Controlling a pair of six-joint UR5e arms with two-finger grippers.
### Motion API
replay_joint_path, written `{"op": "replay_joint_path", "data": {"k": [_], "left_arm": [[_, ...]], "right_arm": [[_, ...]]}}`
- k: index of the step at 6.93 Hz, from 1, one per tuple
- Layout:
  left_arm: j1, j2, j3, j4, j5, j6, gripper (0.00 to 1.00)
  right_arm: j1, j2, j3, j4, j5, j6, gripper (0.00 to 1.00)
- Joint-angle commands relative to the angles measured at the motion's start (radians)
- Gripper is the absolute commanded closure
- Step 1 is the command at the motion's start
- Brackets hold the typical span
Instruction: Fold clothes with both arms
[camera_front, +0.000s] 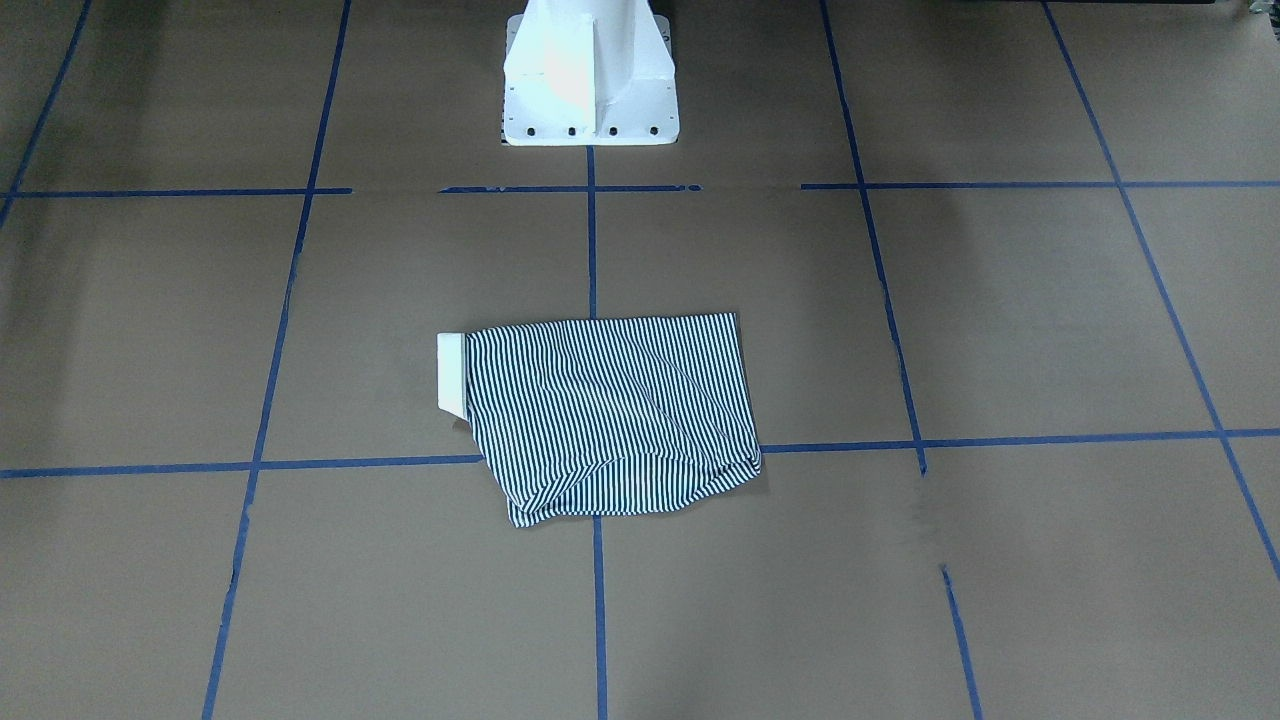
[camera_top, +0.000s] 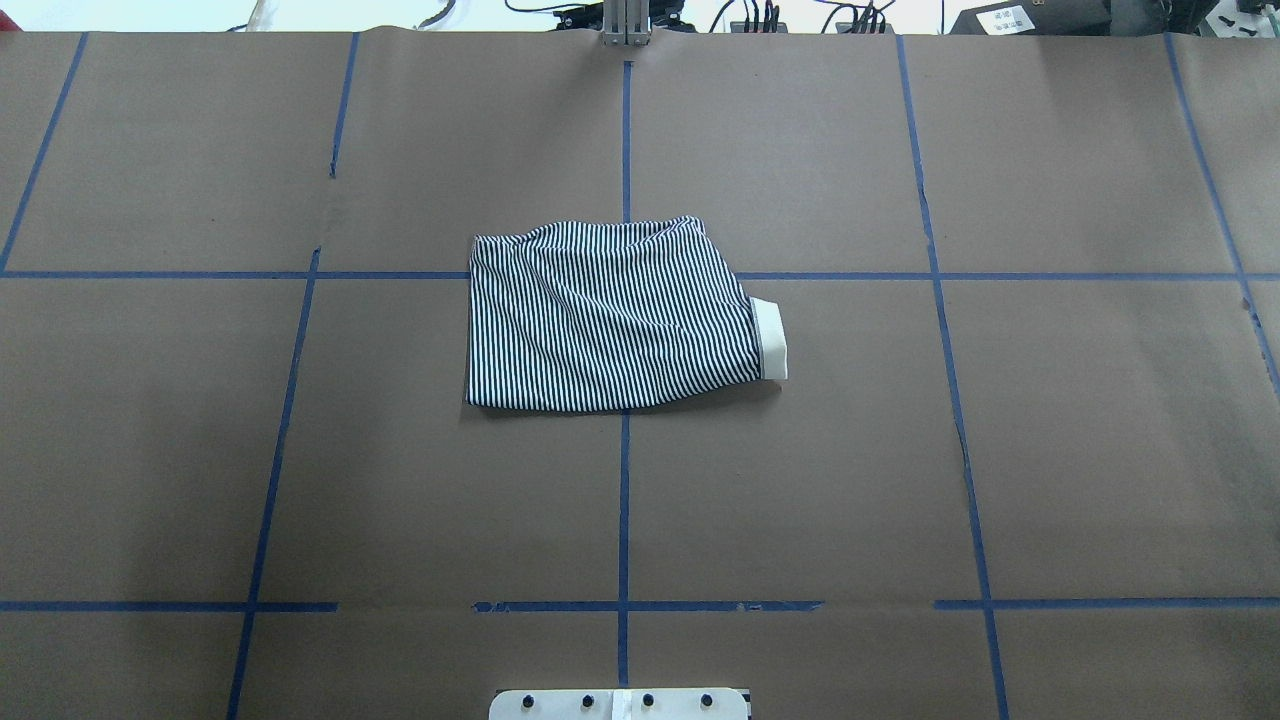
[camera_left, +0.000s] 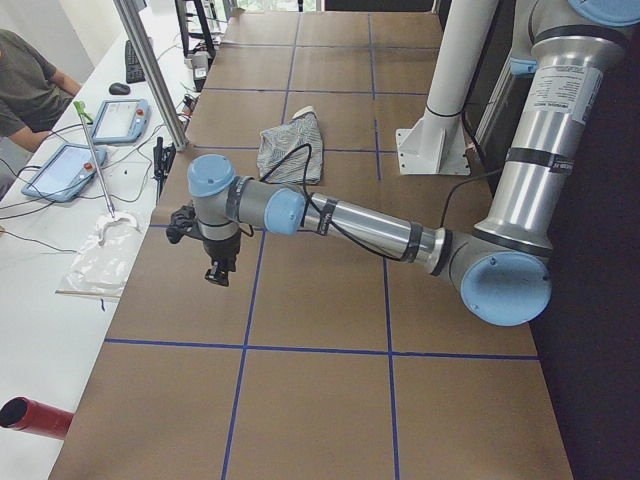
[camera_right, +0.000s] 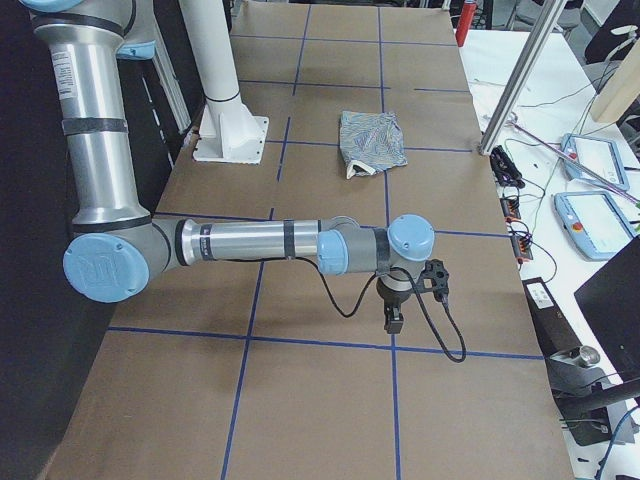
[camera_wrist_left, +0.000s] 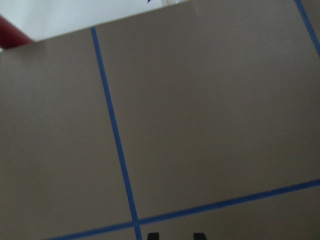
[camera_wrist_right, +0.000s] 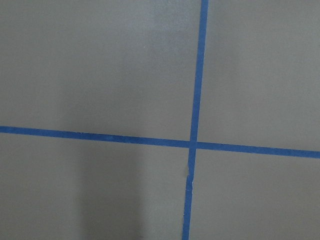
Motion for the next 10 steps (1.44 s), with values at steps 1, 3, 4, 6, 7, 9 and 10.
{"op": "replay_joint_path", "data": {"k": [1,3,4,6,7,9,10], "left_arm": [[0.002,0.026,0.045,0.002,-0.093,0.005,0.0],[0.0,0.032,0.065,-0.001,-0.156,0.001,0.0],[0.0,0.025,0.054,0.002,-0.153,0.001,0.0],[-0.006,0.031,-0.01,0.004,-0.153,0.008,0.0],[-0.014,0.026,-0.015,0.005,-0.143,0.008,0.0],[-0.015,0.055,0.01,0.002,-0.146,0.004,0.0],[-0.015,0.051,0.055,-0.046,-0.146,0.004,0.0]], "right_arm": [[-0.021,0.003,0.086,-0.121,-0.006,-0.002,0.0],[-0.021,-0.02,0.118,-0.133,-0.003,-0.002,0.0],[-0.021,-0.014,0.109,-0.128,-0.003,-0.002,0.0],[-0.036,-0.007,0.157,-0.124,-0.004,0.015,0.0],[-0.035,-0.019,0.17,-0.124,-0.004,0.014,0.0],[-0.033,-0.055,0.205,-0.124,-0.013,0.014,0.0],[-0.033,-0.059,0.205,-0.124,-0.015,0.014,0.0]]}}
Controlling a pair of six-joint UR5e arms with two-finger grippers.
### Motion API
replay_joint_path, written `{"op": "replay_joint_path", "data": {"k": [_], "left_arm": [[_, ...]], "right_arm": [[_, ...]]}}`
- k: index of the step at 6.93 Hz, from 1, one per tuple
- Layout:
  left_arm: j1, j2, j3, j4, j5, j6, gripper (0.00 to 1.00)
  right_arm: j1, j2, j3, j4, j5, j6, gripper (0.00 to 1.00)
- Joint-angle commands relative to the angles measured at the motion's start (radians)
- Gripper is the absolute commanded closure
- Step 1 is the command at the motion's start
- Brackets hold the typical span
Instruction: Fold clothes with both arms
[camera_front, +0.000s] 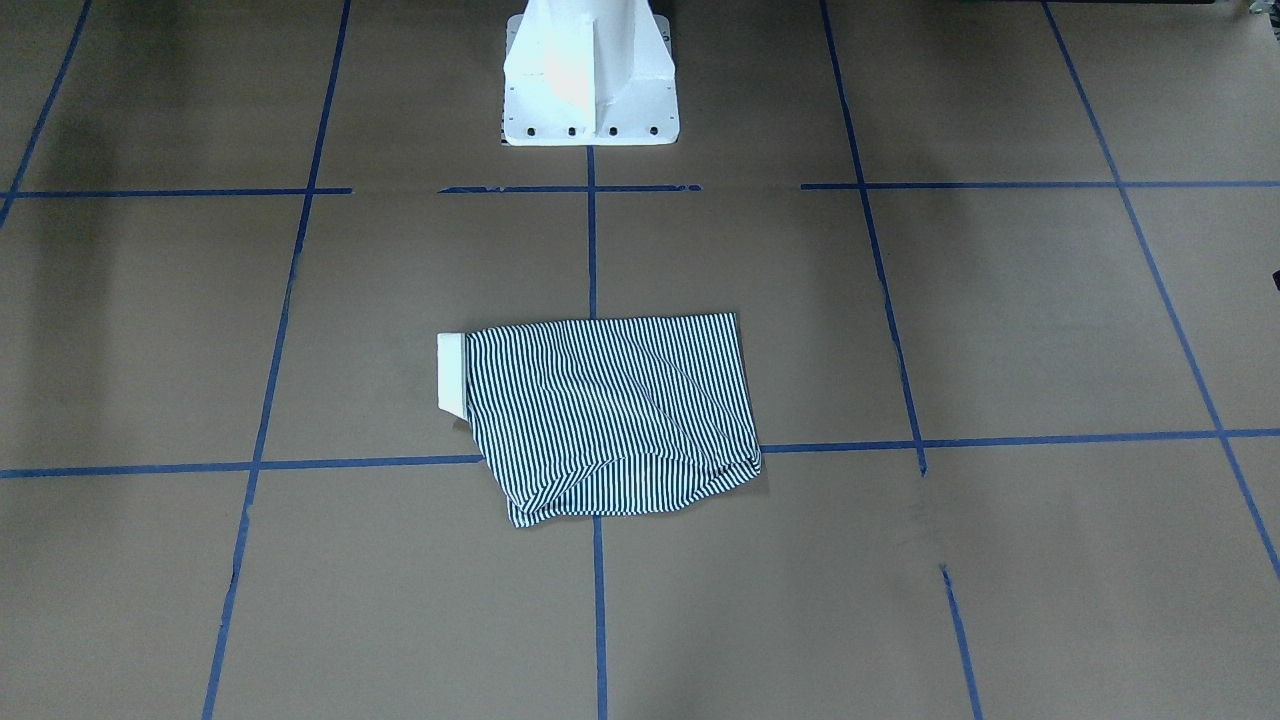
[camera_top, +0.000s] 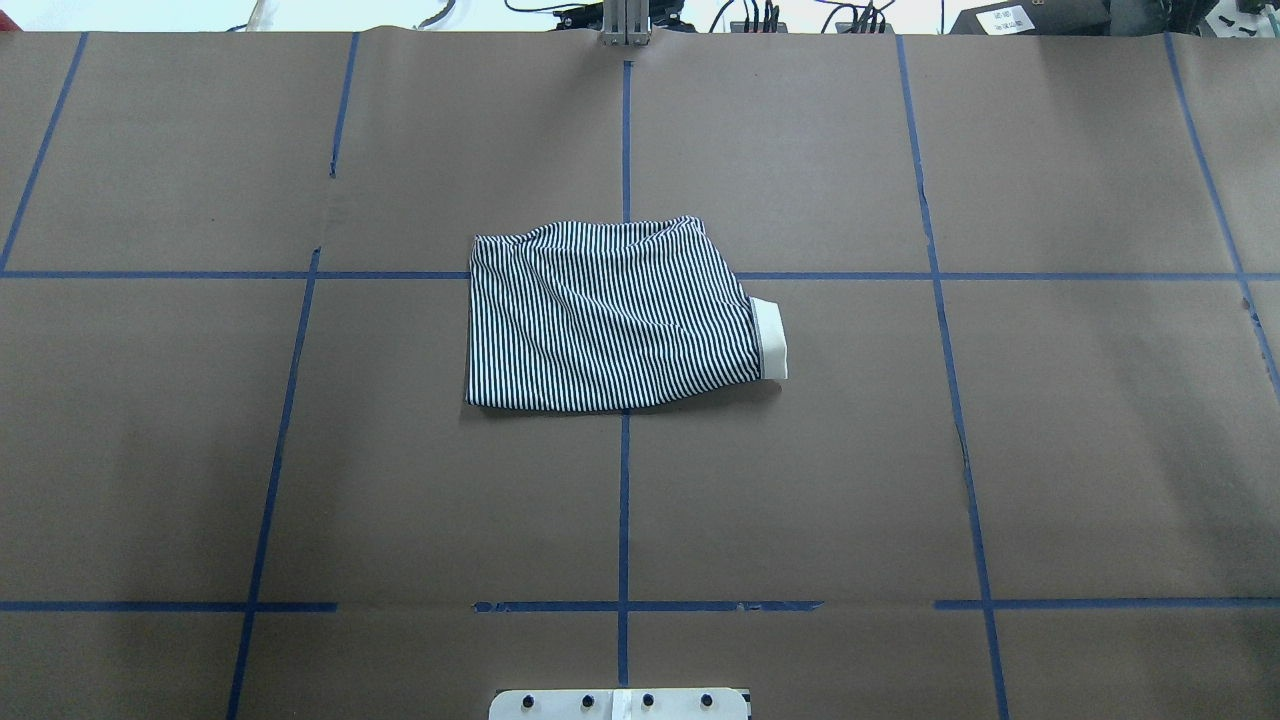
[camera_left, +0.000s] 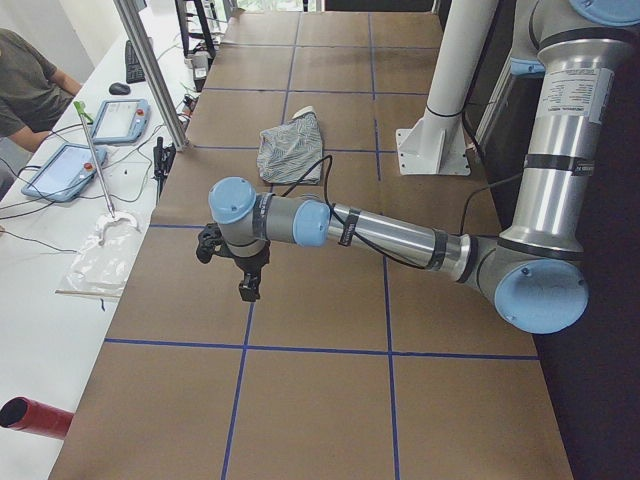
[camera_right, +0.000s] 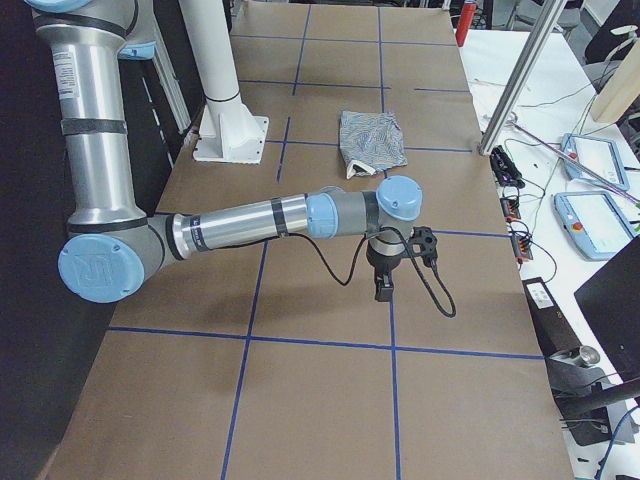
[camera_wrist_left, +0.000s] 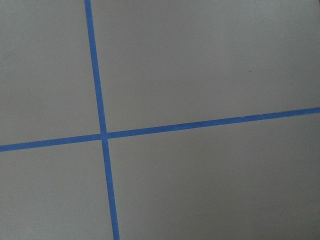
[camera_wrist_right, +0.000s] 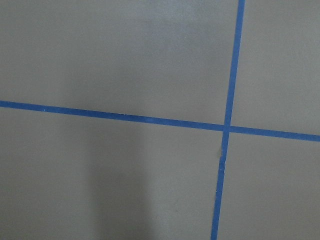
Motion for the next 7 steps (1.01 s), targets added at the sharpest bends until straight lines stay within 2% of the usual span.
{"op": "replay_joint_path", "data": {"k": [1,3,4,7], "left_arm": [[-0.002,0.008,0.057,-0.069,0.0,0.0,0.0],[-0.015,0.054,0.048,-0.164,-0.006,0.008,0.0],[-0.014,0.045,0.041,-0.163,-0.009,0.008,0.0],[-0.009,0.047,0.04,-0.166,-0.012,0.0,0.0]], "right_arm": [[0.001,-0.012,0.001,-0.001,-0.002,0.0,0.0],[0.001,-0.019,-0.013,-0.009,-0.002,0.0,0.0],[0.002,-0.015,-0.074,0.0,0.001,-0.015,0.0],[0.001,-0.019,-0.061,0.002,0.01,-0.017,0.0]]}}
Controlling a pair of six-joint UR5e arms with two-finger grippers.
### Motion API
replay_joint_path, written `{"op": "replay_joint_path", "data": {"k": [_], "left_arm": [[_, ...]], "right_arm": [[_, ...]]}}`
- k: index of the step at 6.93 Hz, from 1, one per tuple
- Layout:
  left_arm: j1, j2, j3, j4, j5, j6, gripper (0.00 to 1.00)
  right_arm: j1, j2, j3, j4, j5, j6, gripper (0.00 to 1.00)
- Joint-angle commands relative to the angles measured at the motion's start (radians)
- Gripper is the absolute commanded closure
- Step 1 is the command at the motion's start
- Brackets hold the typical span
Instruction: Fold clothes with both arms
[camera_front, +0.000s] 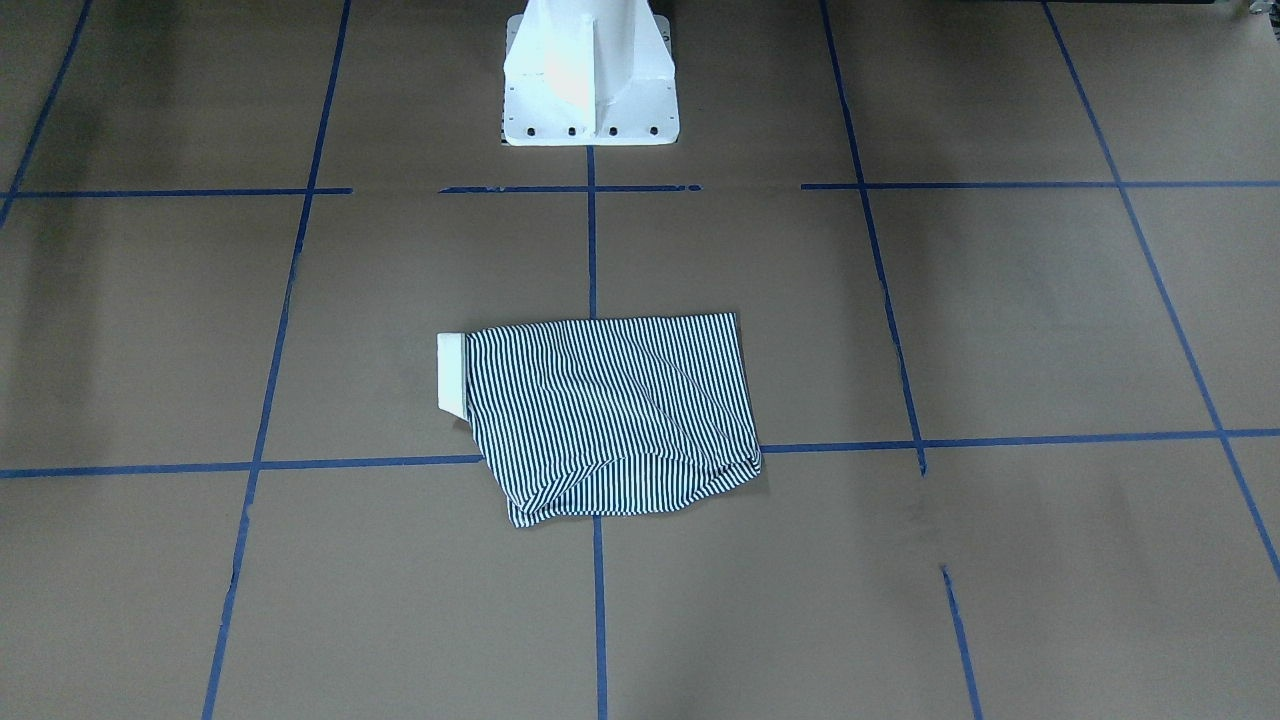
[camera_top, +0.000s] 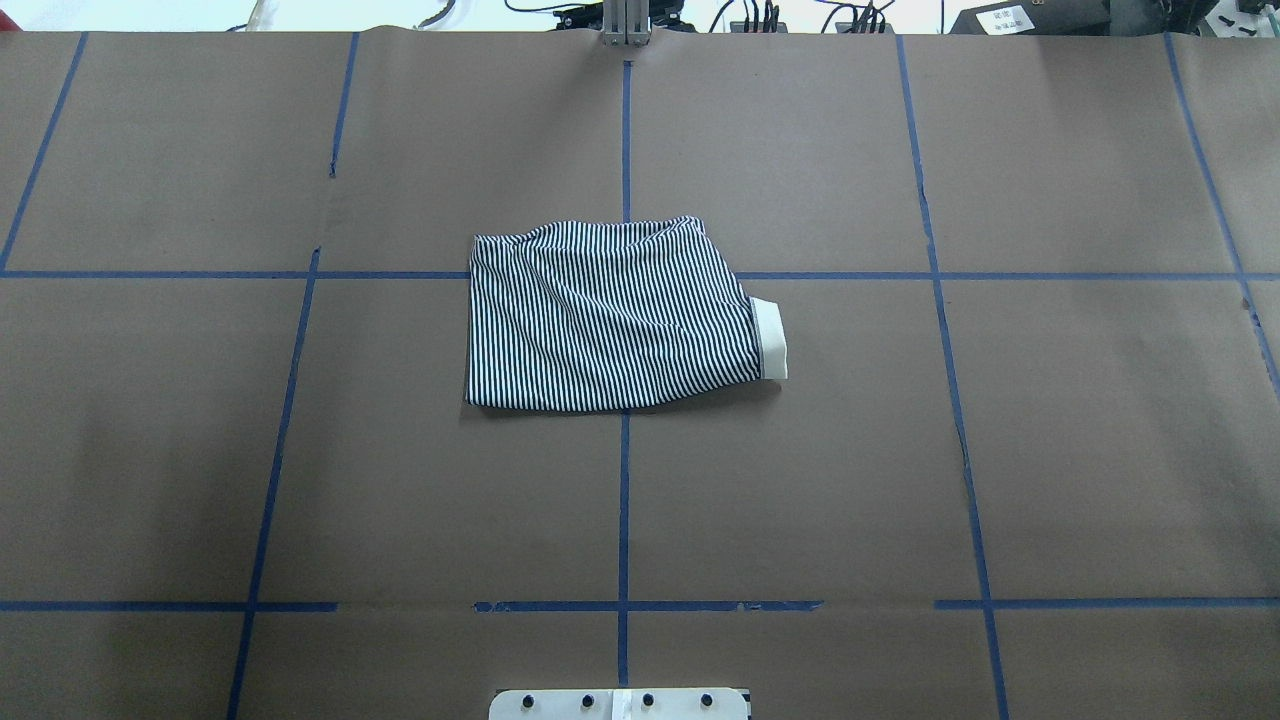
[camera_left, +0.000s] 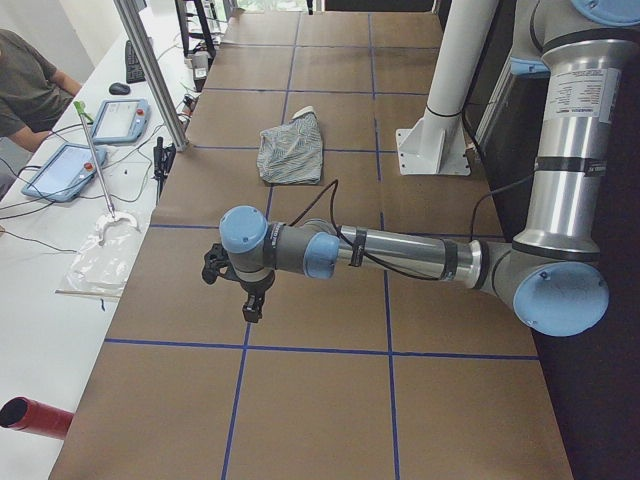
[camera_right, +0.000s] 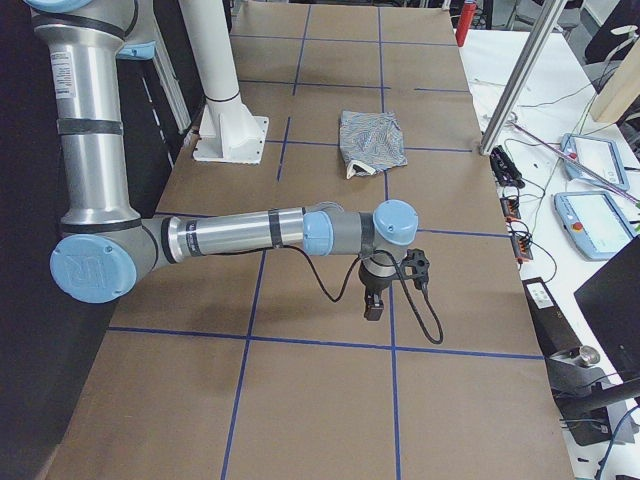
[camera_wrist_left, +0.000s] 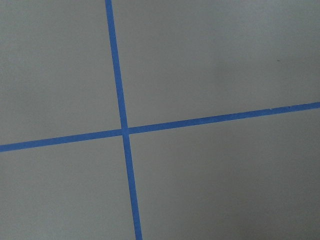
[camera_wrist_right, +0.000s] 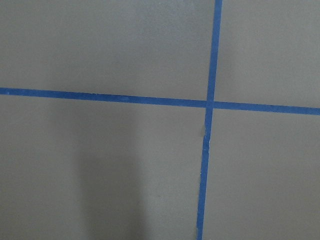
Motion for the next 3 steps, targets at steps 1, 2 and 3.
{"op": "replay_joint_path", "data": {"k": [1,2,3], "left_arm": [[0.004,-0.002,0.002,-0.002,0.001,-0.006,0.0],[0.004,-0.003,0.002,-0.003,0.001,-0.006,0.0],[0.004,-0.003,-0.007,-0.003,0.001,-0.006,0.0]], "right_arm": [[0.0,-0.001,0.0,0.001,0.005,-0.035,0.0],[0.0,-0.001,0.003,-0.001,0.006,-0.079,0.0],[-0.005,-0.001,-0.002,-0.001,0.005,-0.08,0.0]]}}
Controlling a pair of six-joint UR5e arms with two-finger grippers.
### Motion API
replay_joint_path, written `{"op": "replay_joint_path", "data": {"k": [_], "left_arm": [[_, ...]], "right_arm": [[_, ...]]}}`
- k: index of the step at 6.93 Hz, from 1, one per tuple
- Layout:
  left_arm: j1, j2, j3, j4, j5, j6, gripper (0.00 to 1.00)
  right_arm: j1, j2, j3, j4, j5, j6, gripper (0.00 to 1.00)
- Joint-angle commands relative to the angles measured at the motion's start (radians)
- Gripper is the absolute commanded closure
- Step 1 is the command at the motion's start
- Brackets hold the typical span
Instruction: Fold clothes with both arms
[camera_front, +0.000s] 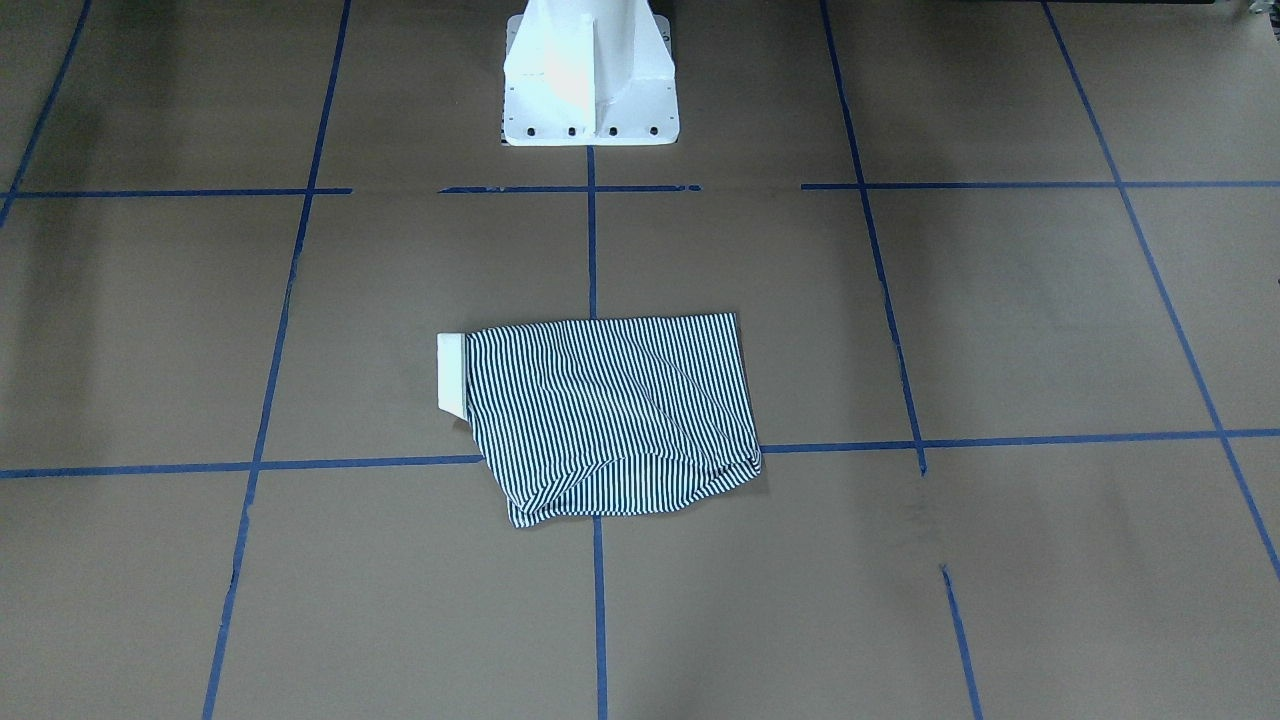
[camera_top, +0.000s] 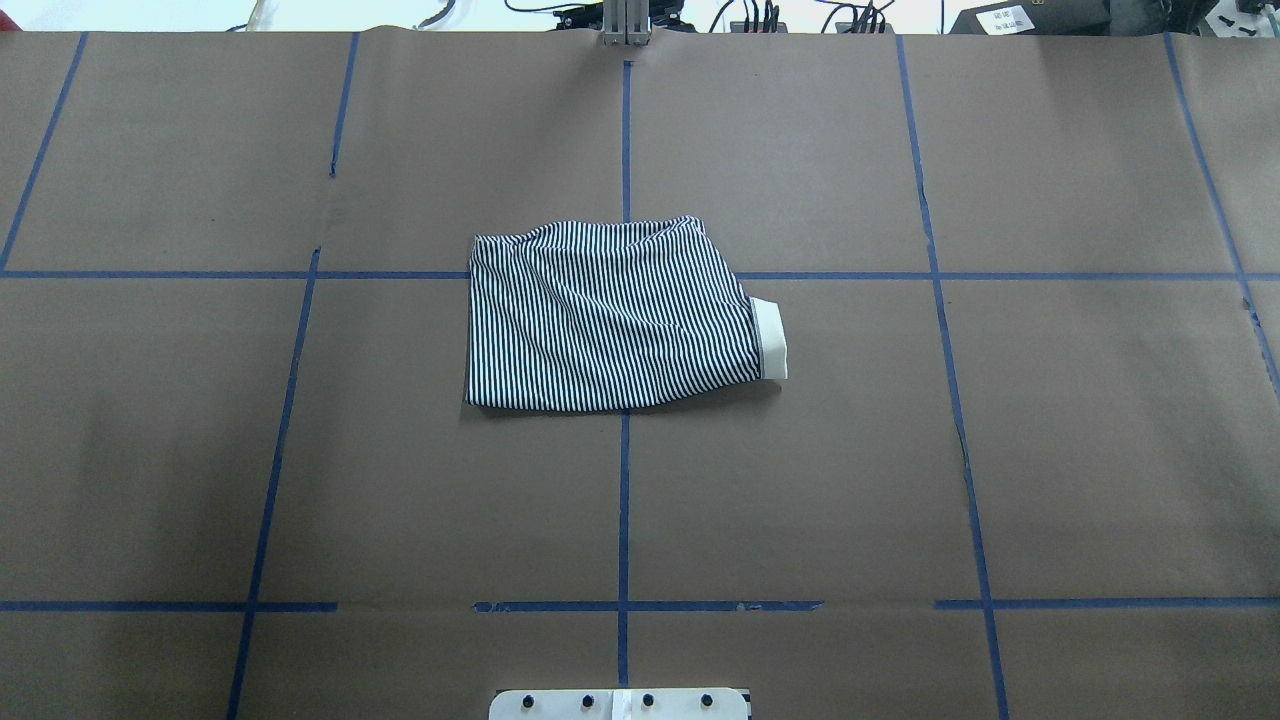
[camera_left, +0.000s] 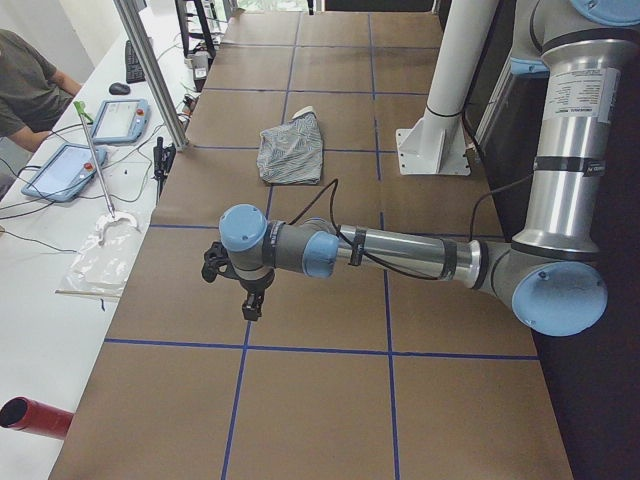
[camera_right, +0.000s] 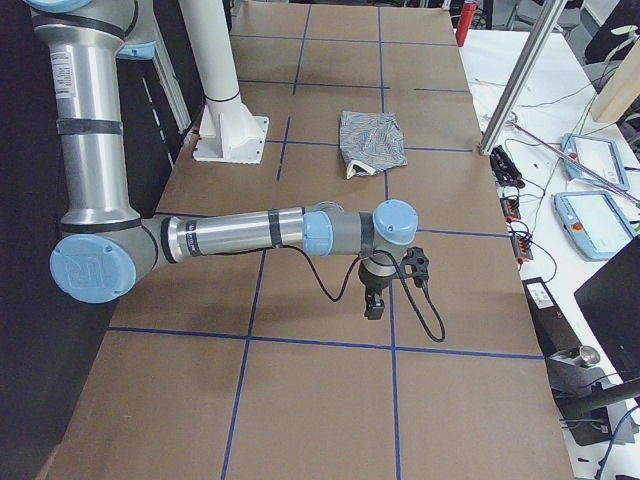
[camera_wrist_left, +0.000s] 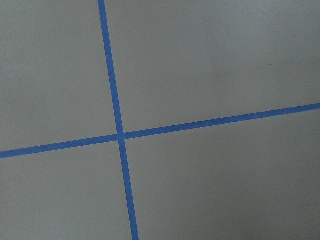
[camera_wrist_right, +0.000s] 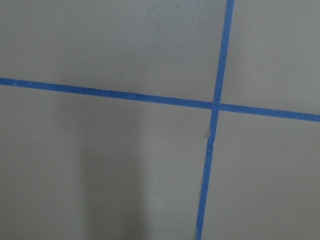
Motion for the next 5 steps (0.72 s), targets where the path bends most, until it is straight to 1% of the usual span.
{"op": "replay_joint_path", "data": {"k": [1,5], "left_arm": [[0.002,-0.002,0.003,-0.002,0.0,-0.002,0.0],[0.0,-0.002,-0.002,-0.001,-0.001,0.006,0.0]], "right_arm": [[-0.006,0.001,-0.003,0.001,-0.003,-0.02,0.0],[-0.006,0.014,-0.006,-0.001,-0.002,-0.015,0.0]]}}
